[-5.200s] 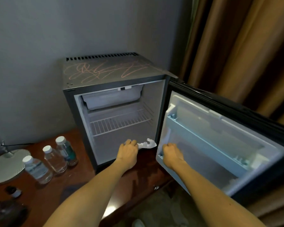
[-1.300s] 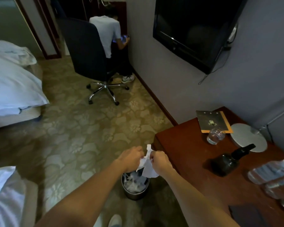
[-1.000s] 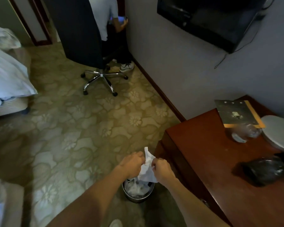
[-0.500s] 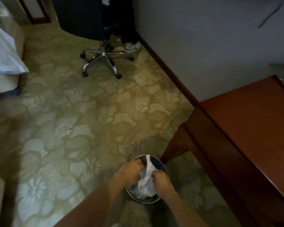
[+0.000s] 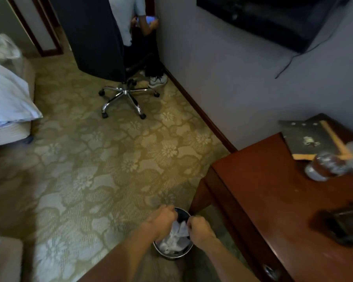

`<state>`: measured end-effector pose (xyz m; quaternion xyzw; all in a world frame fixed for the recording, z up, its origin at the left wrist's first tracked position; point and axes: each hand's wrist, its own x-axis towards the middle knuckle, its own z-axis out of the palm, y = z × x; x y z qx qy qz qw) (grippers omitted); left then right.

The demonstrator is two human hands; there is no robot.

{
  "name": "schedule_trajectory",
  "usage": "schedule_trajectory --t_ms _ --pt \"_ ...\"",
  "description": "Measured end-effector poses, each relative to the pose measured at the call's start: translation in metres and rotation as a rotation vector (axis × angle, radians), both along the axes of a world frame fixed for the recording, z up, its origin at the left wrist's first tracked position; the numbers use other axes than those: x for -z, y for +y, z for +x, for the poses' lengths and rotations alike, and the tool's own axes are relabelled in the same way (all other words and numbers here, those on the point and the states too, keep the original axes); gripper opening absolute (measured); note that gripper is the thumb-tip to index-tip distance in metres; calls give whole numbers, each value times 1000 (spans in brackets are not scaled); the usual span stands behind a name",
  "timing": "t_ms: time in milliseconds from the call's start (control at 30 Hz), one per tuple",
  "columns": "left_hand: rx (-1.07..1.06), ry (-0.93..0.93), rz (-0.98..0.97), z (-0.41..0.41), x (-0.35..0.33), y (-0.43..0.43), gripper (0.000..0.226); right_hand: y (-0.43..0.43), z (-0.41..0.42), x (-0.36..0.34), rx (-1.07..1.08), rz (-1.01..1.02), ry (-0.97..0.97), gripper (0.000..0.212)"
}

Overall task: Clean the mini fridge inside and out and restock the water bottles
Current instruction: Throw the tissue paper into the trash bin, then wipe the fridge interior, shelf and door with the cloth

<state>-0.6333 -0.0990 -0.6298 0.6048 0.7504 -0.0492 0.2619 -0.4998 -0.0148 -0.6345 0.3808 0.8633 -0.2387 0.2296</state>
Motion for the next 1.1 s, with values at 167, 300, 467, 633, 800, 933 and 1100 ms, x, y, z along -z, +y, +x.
schedule_trajectory --t_ms 167,300,467,633,800,933,1100 --pt "105 36 24 46 -121 22 28 5 44 -120 71 34 100 27" --pt "196 77 113 93 -201 40 27 16 93 -200 136 81 166 31" --pt "316 124 159 151 -257 60 34 29 167 -263 239 172 179 29" --pt "423 175 182 216 -292 82 37 34 241 -299 316 220 117 34" --pt "558 172 236 290 -311 101 32 29 309 -321 409 281 62 35" --pt "702 162 244 352 -318 110 32 18 368 -331 518 332 21 33" --pt "890 140 259 416 -320 121 30 2 433 -347 748 363 8 29"
